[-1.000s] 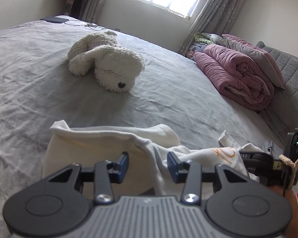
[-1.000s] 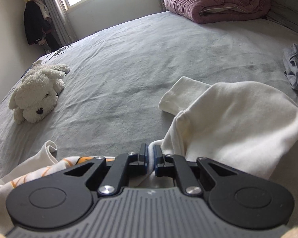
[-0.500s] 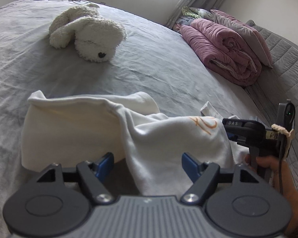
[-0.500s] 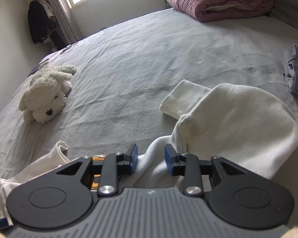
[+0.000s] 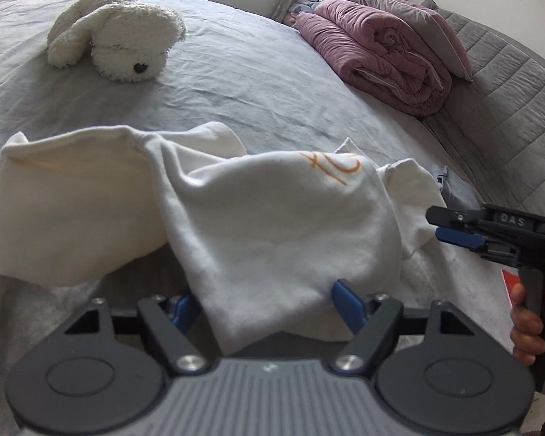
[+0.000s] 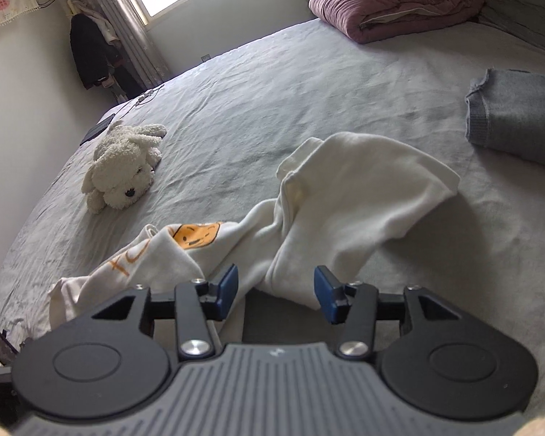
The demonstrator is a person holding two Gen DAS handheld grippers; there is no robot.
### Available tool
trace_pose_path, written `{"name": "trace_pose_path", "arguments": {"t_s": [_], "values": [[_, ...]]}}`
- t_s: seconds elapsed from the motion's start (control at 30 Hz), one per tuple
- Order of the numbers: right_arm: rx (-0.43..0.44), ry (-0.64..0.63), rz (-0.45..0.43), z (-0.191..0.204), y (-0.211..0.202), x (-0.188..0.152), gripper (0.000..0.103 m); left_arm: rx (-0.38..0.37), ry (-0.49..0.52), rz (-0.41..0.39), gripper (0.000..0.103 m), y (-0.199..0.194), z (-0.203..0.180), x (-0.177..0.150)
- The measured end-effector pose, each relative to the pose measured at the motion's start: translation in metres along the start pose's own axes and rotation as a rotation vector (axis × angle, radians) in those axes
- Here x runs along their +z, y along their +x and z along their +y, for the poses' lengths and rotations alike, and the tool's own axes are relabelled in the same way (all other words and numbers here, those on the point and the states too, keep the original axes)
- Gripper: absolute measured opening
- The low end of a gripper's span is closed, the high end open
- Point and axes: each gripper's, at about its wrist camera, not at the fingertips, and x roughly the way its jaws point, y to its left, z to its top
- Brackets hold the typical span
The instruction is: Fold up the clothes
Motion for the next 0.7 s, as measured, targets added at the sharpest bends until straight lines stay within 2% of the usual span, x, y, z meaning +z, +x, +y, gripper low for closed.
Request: {"name": "trace_pose_path", "arguments": {"t_s": [0.17,0.27,0.33,0.37,0.43,0.53,0.7], "values": [[0.048,0.036,0.042,-0.016,-0.011,-0.031,0.051,0.064,0.076,-0.029,0.072,0.011,-0.011,-0.013],[0.077,0.060,0.076,-0.023,-0.005,-0.045,0.051,0.100,0.124,-0.065,0.064,0.015,-0.016,-0.017],[0.094,0.080,0.102,-0.026,0.002,-0.050,0.051,0.098,0.133,-0.084,0.050,0.017,-0.017,-0.017],[0.102,0.092,0.116,-0.027,0.005,-0.052,0.051,0.096,0.137,-0.094,0.047,0.019,-0.017,-0.017],[0.127,0.100,0.125,-0.026,0.009,-0.053,0.051,0.098,0.141,-0.118,0.033,0.021,-0.017,-0.017],[0.180,0.113,0.135,-0.023,0.012,-0.055,0.051,0.110,0.140,-0.192,0.012,0.010,-0.017,-0.011],[0.292,0.137,0.170,-0.012,0.019,-0.063,0.051,0.130,0.139,-0.320,0.007,-0.009,-0.016,-0.001]]}}
